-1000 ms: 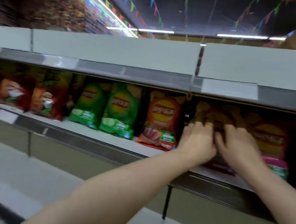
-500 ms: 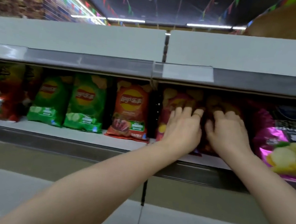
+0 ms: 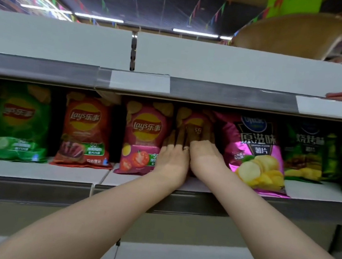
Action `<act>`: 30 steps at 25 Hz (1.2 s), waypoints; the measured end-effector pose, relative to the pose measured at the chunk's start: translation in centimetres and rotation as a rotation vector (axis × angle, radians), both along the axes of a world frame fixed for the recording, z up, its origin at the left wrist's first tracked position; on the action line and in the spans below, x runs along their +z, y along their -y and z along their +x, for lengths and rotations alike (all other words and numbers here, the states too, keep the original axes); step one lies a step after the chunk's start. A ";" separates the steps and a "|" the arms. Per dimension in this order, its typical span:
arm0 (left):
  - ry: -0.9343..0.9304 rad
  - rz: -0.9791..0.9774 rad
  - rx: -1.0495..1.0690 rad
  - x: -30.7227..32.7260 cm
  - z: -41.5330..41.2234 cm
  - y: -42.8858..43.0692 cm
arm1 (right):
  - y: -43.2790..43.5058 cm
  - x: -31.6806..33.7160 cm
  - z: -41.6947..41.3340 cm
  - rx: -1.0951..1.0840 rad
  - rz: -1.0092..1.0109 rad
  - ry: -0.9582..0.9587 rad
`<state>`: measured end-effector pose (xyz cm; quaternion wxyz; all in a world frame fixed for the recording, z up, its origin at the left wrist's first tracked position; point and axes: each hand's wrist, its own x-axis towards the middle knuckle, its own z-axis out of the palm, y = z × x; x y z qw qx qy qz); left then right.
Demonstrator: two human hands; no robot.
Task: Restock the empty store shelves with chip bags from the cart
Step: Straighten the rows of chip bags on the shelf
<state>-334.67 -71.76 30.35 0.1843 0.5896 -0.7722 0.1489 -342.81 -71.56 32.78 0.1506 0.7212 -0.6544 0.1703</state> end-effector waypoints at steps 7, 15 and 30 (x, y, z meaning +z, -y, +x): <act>-0.092 0.003 -0.077 0.1 0.4 -0.9 | -0.7 0.3 -0.5 0.048 0.035 0.019; -0.426 -0.165 -0.224 0.5 -2.3 -3.9 | -3.4 0.2 -6.7 0.226 -0.714 0.209; -0.605 0.205 -0.248 2.7 -8.9 -2.5 | -2.1 -3.8 -12.9 -0.057 -0.229 0.562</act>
